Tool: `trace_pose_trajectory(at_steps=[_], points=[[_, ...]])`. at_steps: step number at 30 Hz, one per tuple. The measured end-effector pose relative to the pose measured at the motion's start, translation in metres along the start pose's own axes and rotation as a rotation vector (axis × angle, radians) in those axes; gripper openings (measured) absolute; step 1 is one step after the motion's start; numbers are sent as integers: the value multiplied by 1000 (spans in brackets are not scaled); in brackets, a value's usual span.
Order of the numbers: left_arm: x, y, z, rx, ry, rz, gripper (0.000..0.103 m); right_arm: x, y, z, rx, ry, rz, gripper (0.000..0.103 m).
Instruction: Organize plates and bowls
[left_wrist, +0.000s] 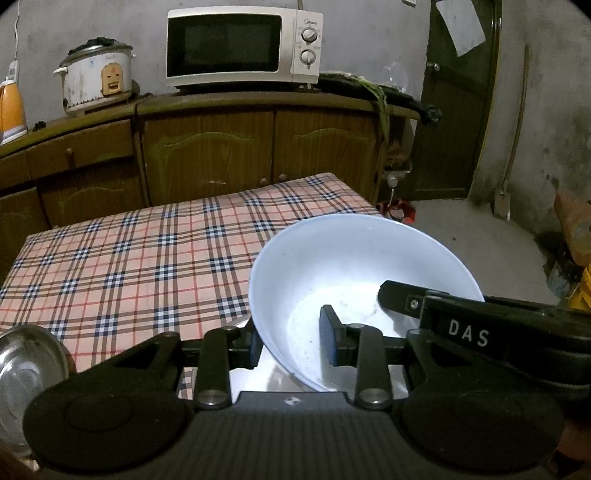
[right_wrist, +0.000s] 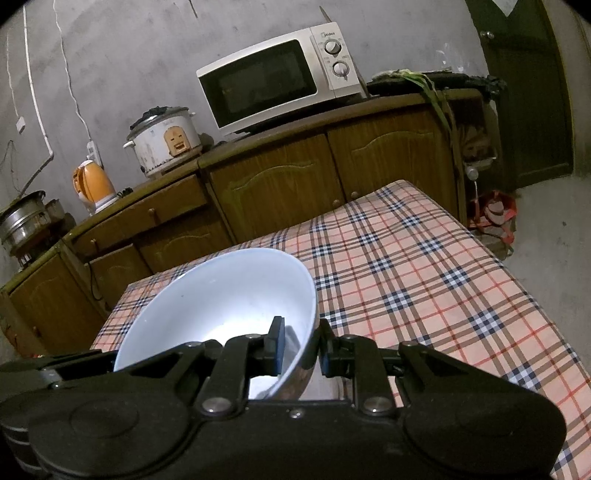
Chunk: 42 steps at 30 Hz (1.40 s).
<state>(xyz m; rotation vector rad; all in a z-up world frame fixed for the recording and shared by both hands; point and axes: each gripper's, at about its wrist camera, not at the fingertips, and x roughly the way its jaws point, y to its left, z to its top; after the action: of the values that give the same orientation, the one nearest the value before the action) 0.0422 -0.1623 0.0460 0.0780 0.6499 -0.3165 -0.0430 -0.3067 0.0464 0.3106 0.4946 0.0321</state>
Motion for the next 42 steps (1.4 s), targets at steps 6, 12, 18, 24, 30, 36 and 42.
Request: trace_pose_trajectory(at_steps=[6, 12, 18, 24, 30, 36, 42], points=[[5, 2, -2, -3, 15, 2, 32, 5, -1, -3, 4, 15, -1, 24], [8, 4, -5, -7, 27, 2, 32, 9, 0, -5, 4, 28, -4, 24], [13, 6, -6, -11, 40, 3, 32, 14, 0, -7, 5, 43, -7, 24], [16, 7, -9, -12, 54, 5, 32, 18, -1, -10, 6, 58, -9, 24], [20, 9, -10, -13, 65, 6, 32, 22, -1, -13, 8, 71, -11, 24], [23, 10, -13, -15, 79, 7, 32, 28, -1, -15, 9, 85, -13, 24], [27, 13, -17, -19, 98, 8, 32, 33, -2, -19, 9, 104, -14, 24]])
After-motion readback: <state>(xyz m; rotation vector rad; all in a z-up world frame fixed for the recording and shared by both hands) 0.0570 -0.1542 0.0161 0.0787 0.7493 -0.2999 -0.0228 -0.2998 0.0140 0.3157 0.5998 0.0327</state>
